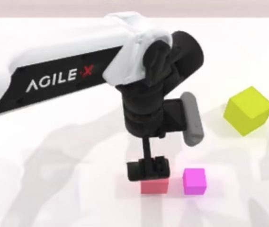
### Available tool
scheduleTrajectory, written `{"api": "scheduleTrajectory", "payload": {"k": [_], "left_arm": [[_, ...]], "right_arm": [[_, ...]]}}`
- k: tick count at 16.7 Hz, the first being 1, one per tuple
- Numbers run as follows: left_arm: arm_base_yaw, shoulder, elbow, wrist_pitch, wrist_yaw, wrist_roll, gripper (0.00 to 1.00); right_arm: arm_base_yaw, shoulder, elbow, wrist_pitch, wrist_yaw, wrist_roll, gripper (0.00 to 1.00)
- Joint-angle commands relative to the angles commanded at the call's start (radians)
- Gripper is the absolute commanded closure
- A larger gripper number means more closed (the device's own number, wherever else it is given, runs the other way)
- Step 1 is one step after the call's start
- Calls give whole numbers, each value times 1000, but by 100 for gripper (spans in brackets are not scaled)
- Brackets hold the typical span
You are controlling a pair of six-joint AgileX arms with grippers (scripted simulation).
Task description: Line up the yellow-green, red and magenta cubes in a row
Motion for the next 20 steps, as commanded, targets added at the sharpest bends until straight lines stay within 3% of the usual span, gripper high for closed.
{"api": "scheduleTrajectory", "payload": {"k": [5,15,20], "left_arm": [[150,-299,-255,167,-12,-101,0],[593,-1317,-1093,699,-24,-440,0],[755,-1706,-1412,944,-19,-581,0]], "right_arm": [[35,311,296,-198,-1,-53,0],[132,1396,1140,-801,10,-221,0],[173,1807,1489,-1046,10,-287,0]]}}
